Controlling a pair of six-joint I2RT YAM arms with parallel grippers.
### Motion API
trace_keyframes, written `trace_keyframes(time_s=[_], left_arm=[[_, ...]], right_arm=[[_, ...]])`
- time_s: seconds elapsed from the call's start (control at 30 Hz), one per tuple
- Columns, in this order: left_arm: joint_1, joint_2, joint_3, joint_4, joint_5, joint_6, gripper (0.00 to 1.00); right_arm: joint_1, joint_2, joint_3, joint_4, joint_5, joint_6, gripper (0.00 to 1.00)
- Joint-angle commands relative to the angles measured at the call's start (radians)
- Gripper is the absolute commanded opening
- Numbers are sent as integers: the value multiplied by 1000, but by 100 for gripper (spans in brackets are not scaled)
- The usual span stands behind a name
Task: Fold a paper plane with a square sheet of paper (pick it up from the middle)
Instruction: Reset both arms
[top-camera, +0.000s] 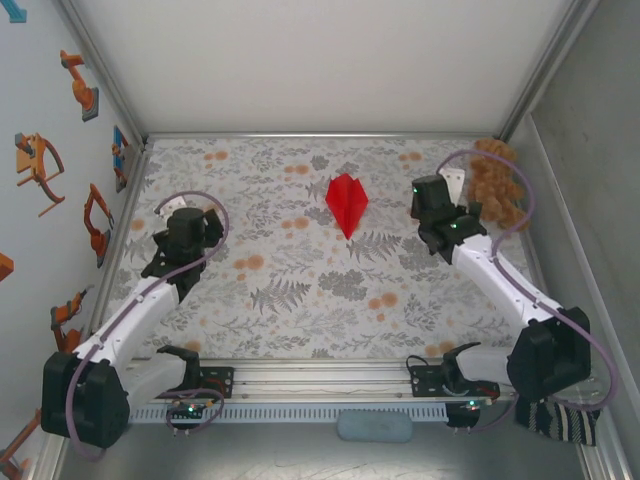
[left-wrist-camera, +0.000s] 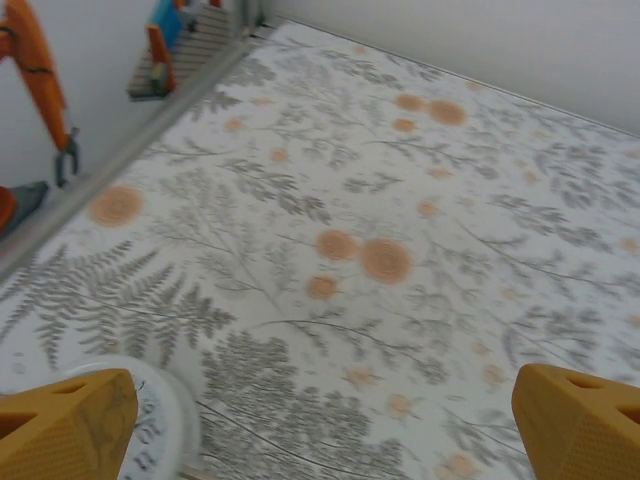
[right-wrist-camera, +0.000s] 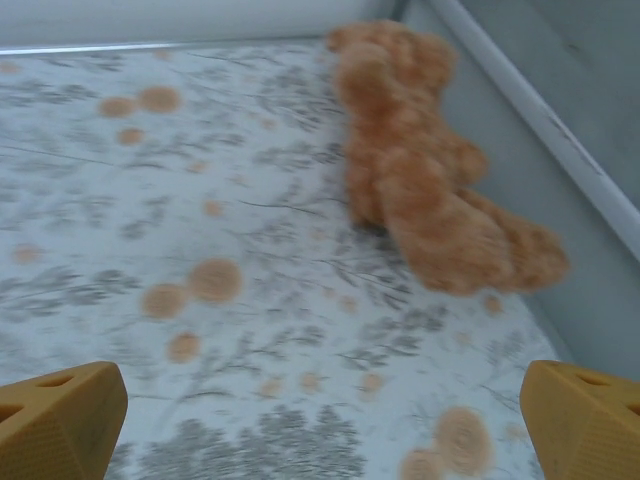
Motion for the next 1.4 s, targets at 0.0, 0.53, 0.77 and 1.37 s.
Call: trace_keyframes(time_s=[0.0, 0.53, 0.77, 1.37], left_arm=[[57, -30, -63, 158, -61, 110, 96], [249, 225, -265, 761, 446, 348, 96], [301, 354, -265, 872, 605, 354, 96], [258, 503, -173, 831, 494, 371, 96]], right_arm=[[-59, -67, -124, 136, 82, -12, 99], [-209, -49, -601, 965, -132, -242, 100], [-272, 87, -591, 1119, -295, -277, 100], [-380, 285, -568, 1263, -533, -253, 100]])
